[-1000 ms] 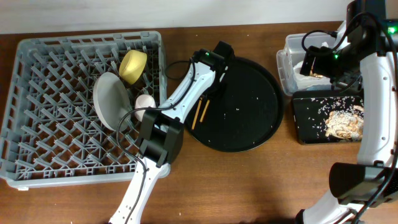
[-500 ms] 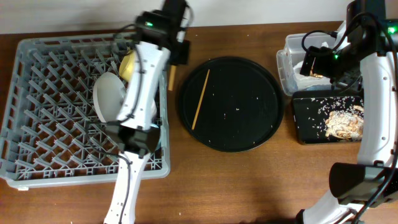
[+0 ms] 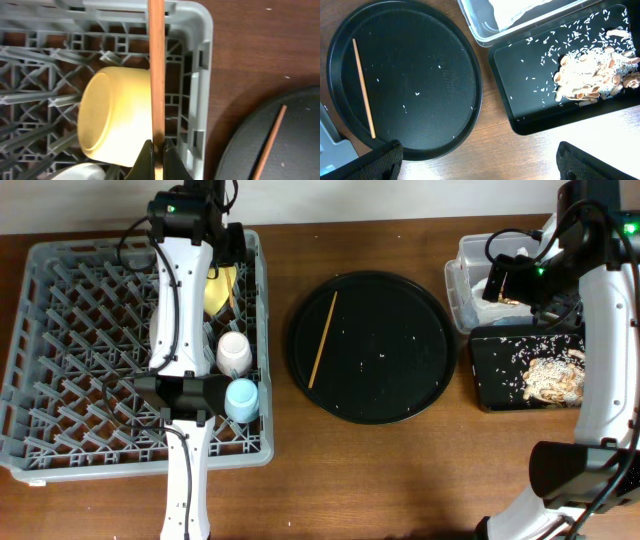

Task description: Sort waste into correct bins and load items into the dishwasher rack

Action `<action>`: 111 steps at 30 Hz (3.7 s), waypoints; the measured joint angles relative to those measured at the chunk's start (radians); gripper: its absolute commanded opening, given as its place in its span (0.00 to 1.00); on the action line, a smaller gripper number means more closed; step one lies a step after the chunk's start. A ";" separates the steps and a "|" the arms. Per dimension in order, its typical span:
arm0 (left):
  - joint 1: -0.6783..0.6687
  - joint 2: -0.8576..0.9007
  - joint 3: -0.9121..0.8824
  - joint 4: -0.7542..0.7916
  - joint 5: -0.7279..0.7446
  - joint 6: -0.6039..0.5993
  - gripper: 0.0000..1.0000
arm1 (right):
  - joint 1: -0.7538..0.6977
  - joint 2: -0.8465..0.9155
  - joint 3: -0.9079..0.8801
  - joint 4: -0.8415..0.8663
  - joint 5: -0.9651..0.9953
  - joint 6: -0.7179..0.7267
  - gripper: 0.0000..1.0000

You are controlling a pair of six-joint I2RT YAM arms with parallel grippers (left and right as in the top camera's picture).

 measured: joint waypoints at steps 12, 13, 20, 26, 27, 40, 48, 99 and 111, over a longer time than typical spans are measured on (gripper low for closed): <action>-0.023 0.006 0.000 -0.048 0.062 0.000 0.22 | 0.000 0.000 0.000 0.000 0.000 0.001 0.99; -0.034 0.006 0.000 -0.048 0.065 0.003 0.31 | 0.000 0.000 0.000 0.000 0.000 -0.001 0.99; -0.050 0.006 0.000 -0.048 0.068 0.011 0.51 | 0.000 0.000 0.000 0.000 0.000 0.000 0.99; -0.058 0.006 0.000 -0.041 0.068 0.011 0.50 | 0.000 0.000 0.000 0.000 0.000 0.000 0.99; -0.067 0.006 0.000 -0.035 0.068 0.015 0.50 | 0.000 0.000 0.000 0.000 0.000 0.000 0.99; -0.347 0.011 -0.391 0.071 0.069 0.154 0.34 | 0.000 0.000 0.000 -0.008 0.000 0.000 0.99; -0.398 0.016 -0.616 0.212 0.069 0.182 0.12 | 0.000 0.000 0.000 -0.020 0.000 0.000 0.99; -0.066 -0.510 -0.130 -0.099 -0.110 -0.026 0.99 | 0.000 -0.642 0.011 -0.091 0.000 -0.090 0.98; -0.066 -0.510 -0.132 -0.101 -0.112 -0.026 0.99 | 0.000 -0.922 -0.235 0.371 0.011 -0.042 0.98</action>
